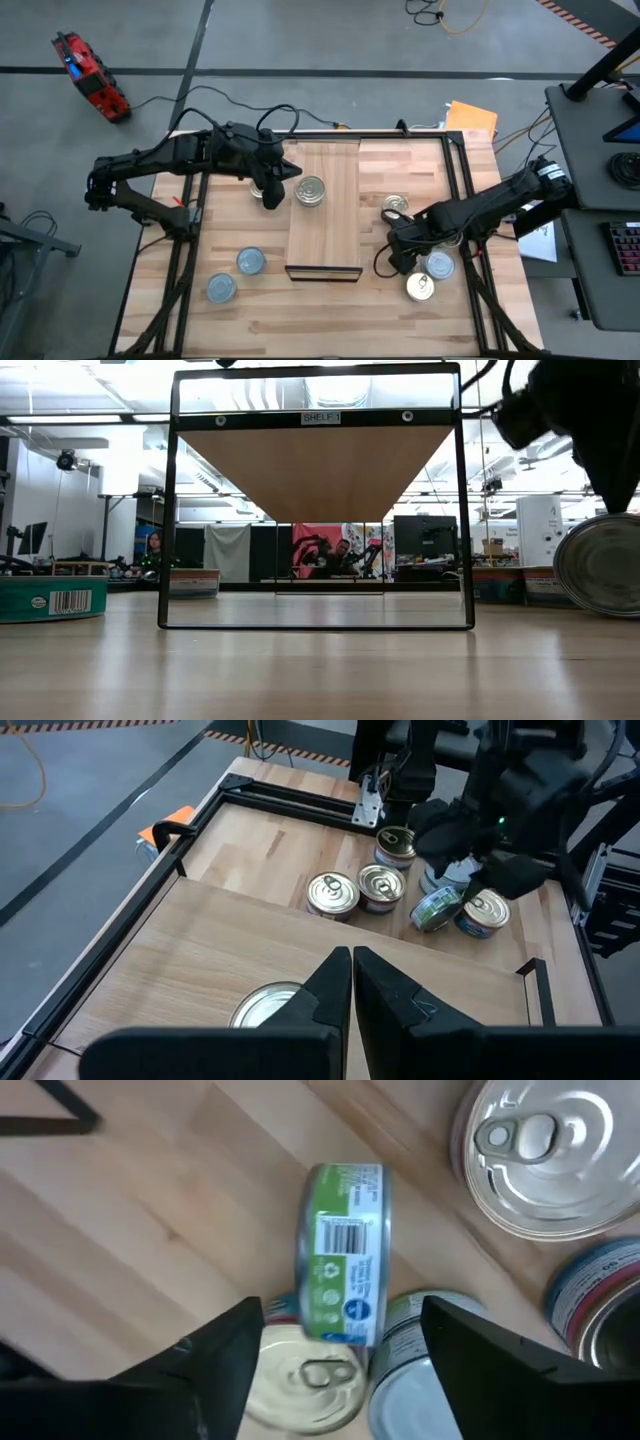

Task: Stack canned seafood by type on shelf
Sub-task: Put the green tuna can on the shelf

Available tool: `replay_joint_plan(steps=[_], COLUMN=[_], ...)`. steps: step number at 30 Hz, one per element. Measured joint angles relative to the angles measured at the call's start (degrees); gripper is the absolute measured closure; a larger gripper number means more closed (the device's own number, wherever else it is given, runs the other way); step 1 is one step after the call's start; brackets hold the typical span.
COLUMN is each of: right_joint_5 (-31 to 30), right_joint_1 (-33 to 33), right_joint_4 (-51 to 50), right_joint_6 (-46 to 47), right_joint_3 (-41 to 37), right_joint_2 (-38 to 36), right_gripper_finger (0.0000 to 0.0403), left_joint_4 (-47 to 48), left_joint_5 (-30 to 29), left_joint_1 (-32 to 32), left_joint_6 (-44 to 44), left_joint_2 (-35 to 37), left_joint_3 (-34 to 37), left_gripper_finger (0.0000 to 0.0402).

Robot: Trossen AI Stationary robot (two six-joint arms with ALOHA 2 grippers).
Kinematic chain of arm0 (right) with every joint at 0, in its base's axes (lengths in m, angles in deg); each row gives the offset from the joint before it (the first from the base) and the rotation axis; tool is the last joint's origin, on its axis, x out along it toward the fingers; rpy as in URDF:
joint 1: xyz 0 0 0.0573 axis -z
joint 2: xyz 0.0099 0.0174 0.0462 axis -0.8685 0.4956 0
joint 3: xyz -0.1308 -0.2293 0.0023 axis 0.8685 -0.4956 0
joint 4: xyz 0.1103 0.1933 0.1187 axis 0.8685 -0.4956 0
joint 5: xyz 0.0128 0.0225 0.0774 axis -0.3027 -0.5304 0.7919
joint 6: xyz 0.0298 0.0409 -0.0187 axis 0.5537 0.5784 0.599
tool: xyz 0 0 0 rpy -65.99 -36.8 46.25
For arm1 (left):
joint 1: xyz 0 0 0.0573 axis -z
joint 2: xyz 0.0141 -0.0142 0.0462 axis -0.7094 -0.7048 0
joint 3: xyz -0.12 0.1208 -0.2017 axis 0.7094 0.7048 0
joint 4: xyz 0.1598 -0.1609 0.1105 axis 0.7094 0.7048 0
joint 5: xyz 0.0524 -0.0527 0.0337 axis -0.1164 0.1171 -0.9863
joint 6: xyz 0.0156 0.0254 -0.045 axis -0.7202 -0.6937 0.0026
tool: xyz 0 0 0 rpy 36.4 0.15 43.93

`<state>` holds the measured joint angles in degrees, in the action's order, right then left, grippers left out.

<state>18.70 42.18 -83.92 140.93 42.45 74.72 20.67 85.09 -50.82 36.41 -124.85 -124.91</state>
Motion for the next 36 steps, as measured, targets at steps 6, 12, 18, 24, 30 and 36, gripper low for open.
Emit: replay_joint_plan(steps=[6,12,18,24,30,36], right_joint_5=[-0.02,0.76,1.31,-0.16,-7.32,-25.68], right_joint_1=[0.00,0.00,0.00,0.08,1.29,7.35], right_joint_4=[1.14,3.05,3.14,1.18,-10.69,-16.86], right_joint_6=[-3.44,-4.85,-4.59,-4.89,-8.90,-24.47], right_joint_3=[-0.18,-0.07,0.76,2.94,12.60,27.54], right_joint_2=[4.70,9.62,10.03,6.39,2.09,1.67], right_gripper_finger=[0.0126,0.0162,0.0254,0.0271,0.0271,0.0271], left_joint_4=[0.00,0.00,-0.09,-0.48,-1.66,-3.08], left_joint_5=[0.00,0.01,0.02,0.02,0.02,0.00], left_joint_1=[0.00,0.00,0.00,0.00,0.00,0.00], left_joint_6=[-0.01,0.01,0.11,0.16,0.03,0.01], left_joint_2=[0.00,0.00,0.00,0.00,0.00,0.00], left_joint_3=[0.00,0.00,0.00,0.00,0.00,0.00], left_gripper_finger=[0.0401,0.0401,0.0401,0.0401,0.0401,0.0401])
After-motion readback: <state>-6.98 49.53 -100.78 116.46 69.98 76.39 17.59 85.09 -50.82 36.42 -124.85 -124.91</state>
